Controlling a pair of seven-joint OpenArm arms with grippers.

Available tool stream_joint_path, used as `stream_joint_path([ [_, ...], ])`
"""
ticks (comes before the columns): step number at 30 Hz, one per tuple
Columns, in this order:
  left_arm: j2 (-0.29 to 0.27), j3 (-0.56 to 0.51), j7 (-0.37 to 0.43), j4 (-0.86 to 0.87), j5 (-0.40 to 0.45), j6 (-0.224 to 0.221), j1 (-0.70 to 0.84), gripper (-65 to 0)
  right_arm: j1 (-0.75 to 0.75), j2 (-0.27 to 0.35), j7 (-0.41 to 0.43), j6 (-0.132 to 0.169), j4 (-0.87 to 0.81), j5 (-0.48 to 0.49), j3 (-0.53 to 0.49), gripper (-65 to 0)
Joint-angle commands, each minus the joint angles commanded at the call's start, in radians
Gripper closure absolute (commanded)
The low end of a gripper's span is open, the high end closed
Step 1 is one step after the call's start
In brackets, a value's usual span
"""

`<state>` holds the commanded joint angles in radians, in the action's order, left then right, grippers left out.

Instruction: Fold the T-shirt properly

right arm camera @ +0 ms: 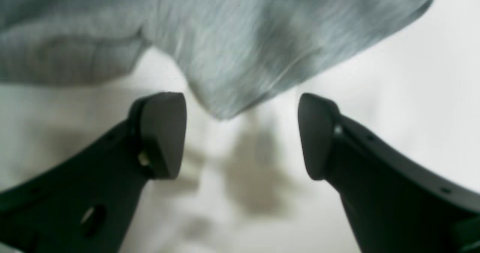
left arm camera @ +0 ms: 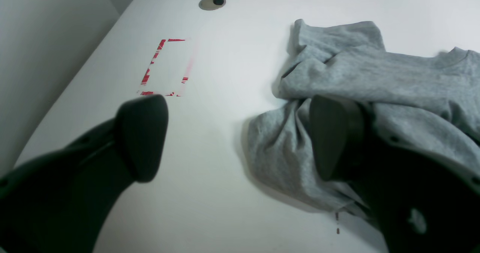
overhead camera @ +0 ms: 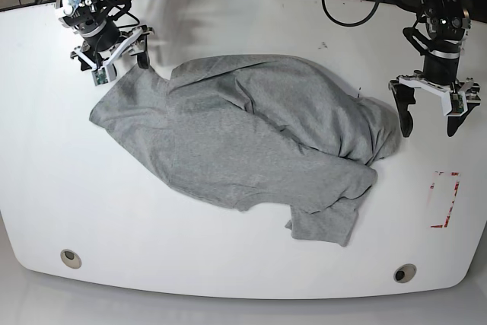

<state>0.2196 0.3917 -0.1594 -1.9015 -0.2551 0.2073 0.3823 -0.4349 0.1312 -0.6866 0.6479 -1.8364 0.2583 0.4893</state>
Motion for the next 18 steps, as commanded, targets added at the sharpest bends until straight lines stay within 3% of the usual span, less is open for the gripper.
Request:
stream_joint_path([
  [7,0.001,0.003,-0.002,-0.001,0.000,-0.003,-0.004,-56.1,-0.058,0.014,-0.008,0.002,-0.006,0.065,-0.023,-44.0],
  [18,0.004,0.002,-0.004,0.001,-0.002,-0.002,-0.009,-55.9,-0.076,0.028,0.028,0.001,0.084,0.067,-0.004,-42.7],
])
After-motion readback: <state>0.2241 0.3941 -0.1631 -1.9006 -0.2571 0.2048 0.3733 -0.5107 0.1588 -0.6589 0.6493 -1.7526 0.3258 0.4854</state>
